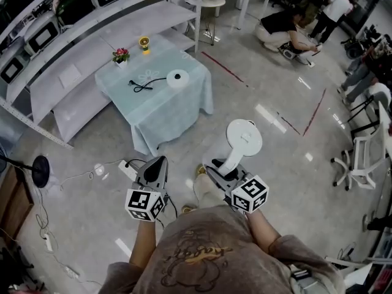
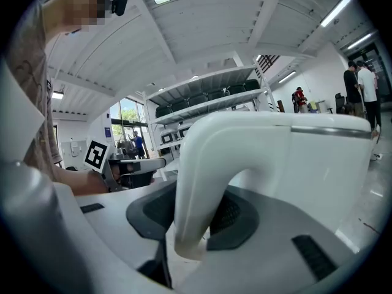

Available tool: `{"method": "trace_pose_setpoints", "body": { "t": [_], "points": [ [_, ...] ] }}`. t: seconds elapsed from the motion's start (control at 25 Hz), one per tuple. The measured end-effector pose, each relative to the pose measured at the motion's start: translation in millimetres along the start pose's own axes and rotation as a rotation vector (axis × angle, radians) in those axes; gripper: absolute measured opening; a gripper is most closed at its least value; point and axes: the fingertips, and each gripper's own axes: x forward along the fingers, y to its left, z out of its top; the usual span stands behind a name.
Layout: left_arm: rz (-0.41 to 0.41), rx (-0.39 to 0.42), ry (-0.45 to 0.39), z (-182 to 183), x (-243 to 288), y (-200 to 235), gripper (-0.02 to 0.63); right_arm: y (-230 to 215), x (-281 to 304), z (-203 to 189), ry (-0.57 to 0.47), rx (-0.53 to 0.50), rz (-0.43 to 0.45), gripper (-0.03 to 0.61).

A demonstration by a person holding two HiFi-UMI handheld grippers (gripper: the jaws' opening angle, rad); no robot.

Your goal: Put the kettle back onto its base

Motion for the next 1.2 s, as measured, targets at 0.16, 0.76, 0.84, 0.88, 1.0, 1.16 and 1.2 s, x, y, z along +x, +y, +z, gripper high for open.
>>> {"method": "trace_pose_setpoints", "body": {
  "t": [0.16, 0.76, 0.84, 0.88, 1.0, 1.16, 1.2],
  "points": [
    [-0.010, -0.002, 0.004, 0.5, 12.1, 9.9, 0.021, -6.6, 14.9, 3.4, 0.004, -0.005, -0.003, 0.126],
    [-0.008, 0.017, 0.001, 41.5, 120.9, 75.8, 0.021, -90.1, 107.9, 52.9, 0.008, -0.026, 0.020, 0.126],
    [0.006, 0.015, 0.000, 51.5, 139.0, 85.9, 0.021, -105.3, 120.7, 65.3, 0.011, -0.026, 0.033, 0.126],
    [0.011, 0.014, 0.000, 55.9, 148.4, 90.3, 0.021, -113.1, 126.5, 70.7, 0.013, -0.027, 0.040, 0.126],
    [0.025, 0.010, -0.002, 66.5, 178.1, 102.1, 0.021, -137.2, 144.5, 85.2, 0.023, -0.036, 0.058, 0.126],
    [0.039, 0.006, 0.000, 77.0, 217.5, 114.0, 0.021, -168.9, 165.8, 104.1, 0.031, -0.045, 0.085, 0.126],
    [0.045, 0.005, 0.000, 78.9, 226.7, 115.9, 0.021, -176.4, 169.5, 108.3, 0.032, -0.048, 0.094, 0.126]
  ]
}}
